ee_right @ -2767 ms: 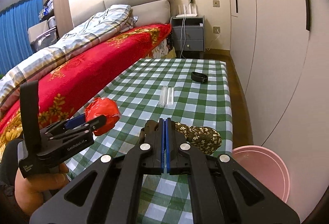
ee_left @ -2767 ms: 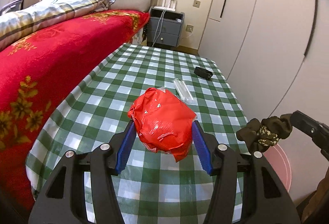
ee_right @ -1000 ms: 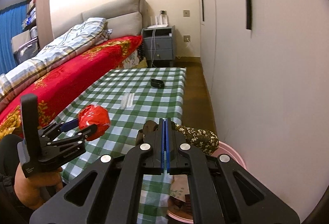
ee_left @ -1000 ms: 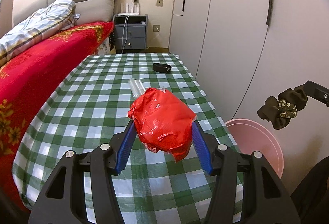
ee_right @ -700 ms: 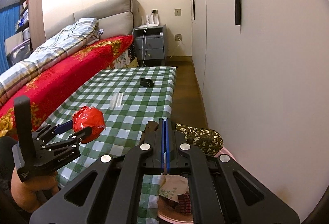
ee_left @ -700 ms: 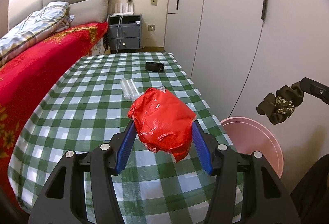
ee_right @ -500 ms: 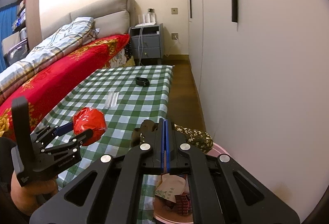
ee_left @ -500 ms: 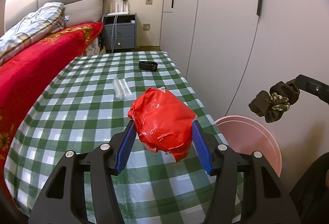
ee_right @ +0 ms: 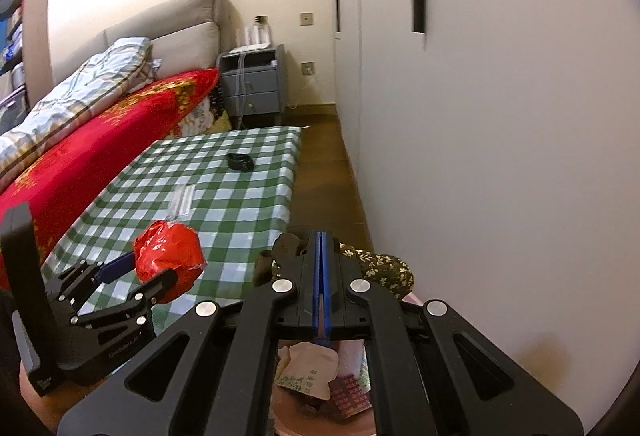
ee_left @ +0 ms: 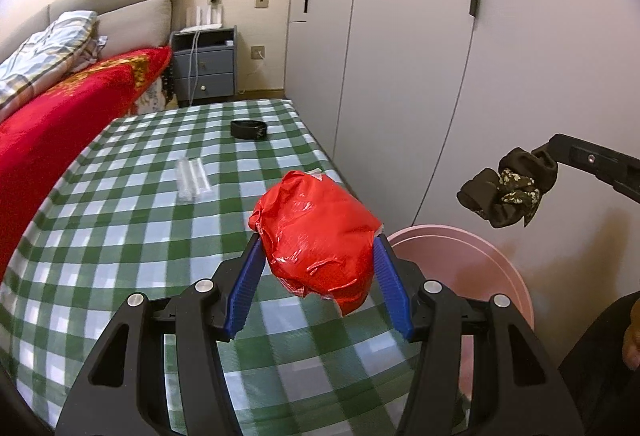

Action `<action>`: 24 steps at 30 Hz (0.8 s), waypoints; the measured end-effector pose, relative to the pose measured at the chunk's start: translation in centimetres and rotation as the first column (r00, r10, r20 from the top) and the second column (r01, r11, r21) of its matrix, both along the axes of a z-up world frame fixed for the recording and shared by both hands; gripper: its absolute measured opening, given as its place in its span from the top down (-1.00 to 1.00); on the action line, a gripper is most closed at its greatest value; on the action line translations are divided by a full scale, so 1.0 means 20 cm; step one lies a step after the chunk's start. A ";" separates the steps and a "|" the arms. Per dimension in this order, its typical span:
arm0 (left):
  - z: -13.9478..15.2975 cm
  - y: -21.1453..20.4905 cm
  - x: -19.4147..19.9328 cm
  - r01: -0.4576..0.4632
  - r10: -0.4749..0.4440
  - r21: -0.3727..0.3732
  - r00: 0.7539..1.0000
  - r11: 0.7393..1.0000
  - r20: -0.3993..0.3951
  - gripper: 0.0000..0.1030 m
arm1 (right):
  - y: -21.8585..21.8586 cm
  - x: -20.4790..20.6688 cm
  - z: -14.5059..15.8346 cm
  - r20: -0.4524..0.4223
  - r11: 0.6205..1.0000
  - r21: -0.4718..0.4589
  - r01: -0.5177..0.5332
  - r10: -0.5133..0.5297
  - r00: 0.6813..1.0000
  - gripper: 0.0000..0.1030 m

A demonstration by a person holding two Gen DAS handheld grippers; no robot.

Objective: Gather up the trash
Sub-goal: 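Carry the red bag and black cloth over the pink bin with both grippers, then open both grippers over the pink bin, dropping the bag and cloth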

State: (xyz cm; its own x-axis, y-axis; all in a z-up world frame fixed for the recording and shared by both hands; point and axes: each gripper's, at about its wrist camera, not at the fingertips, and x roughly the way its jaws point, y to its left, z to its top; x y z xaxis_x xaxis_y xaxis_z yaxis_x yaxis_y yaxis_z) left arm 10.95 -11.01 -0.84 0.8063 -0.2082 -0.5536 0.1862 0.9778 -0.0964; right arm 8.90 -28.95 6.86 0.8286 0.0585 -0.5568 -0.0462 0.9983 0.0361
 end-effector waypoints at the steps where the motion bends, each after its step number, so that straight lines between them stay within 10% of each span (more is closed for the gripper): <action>1: 0.00 -0.01 0.01 0.003 -0.003 -0.005 1.000 1.000 -0.001 -0.06 | -0.01 0.00 0.00 -0.002 1.000 0.006 0.009 -0.009 1.000 0.98; 17: -0.11 -0.35 0.09 0.189 -0.192 -0.060 0.980 0.980 -0.058 -0.07 | -0.15 0.05 -0.03 -0.024 0.989 0.049 0.139 -0.138 0.990 0.97; 24: -0.23 -0.44 0.11 0.256 -0.272 -0.112 0.950 0.960 -0.153 -0.24 | -0.18 0.09 -0.06 -0.054 0.980 0.061 0.187 -0.183 0.982 0.67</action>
State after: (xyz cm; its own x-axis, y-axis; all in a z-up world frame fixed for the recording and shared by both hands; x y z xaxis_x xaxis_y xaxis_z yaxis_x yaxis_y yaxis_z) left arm 13.22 -19.86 -5.41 0.6148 -0.4562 -0.6433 0.4106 0.8816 -0.2328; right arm 10.62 -32.62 5.66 0.8008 -0.0555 -0.5964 0.1425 0.9847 0.0998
